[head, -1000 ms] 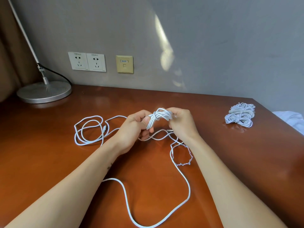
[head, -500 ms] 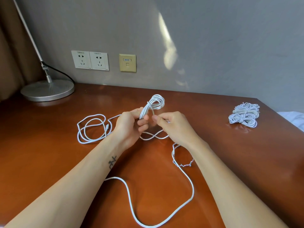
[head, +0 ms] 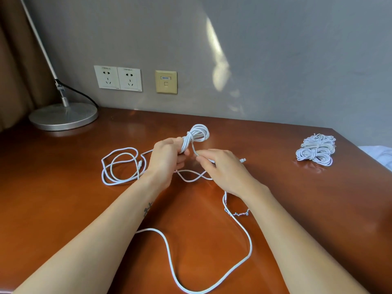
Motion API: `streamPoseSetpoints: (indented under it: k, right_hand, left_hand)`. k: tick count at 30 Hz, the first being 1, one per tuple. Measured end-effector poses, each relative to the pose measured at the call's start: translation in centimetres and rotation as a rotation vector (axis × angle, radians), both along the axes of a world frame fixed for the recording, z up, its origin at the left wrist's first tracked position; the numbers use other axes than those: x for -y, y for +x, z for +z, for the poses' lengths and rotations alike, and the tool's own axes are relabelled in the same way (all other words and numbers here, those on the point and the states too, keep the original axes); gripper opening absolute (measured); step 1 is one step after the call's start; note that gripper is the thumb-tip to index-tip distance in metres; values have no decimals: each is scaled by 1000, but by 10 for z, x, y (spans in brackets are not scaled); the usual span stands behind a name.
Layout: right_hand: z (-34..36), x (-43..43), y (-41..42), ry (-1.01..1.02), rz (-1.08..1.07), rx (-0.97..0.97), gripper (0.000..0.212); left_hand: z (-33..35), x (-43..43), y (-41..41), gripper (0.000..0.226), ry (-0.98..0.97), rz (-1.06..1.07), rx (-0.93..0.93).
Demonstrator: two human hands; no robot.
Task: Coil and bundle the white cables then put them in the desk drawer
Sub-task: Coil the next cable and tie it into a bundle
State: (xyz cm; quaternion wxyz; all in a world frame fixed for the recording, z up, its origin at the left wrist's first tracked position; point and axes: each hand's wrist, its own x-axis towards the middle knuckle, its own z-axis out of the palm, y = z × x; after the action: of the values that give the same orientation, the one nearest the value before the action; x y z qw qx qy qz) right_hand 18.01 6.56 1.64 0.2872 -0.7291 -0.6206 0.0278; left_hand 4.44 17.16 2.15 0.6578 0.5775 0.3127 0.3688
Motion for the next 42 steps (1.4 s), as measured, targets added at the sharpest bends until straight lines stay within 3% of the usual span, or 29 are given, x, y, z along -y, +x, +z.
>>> streamPoseSetpoints:
  k: [3, 6, 19, 25, 35, 42]
  right_hand:
    - [1, 0, -1, 10, 23, 42, 27]
    - [1, -1, -3, 18, 19, 71, 27]
    - [4, -2, -13, 6, 65, 104, 25]
    - [2, -1, -13, 233, -7, 302, 25]
    - [-3, -7, -2, 432, -108, 445, 15]
    - [-3, -5, 1, 425, -107, 210, 10]
  left_hand:
    - [-6, 0, 2, 29, 404, 189, -275]
    - [-9, 2, 2, 24, 578, 265, -335]
    - [-8, -1, 3, 20, 620, 436, -408]
    - [-6, -3, -4, 16, 889, 462, -554]
    - [-11, -3, -5, 13, 967, 374, -637]
    - [-16, -4, -3, 12, 1017, 291, -577]
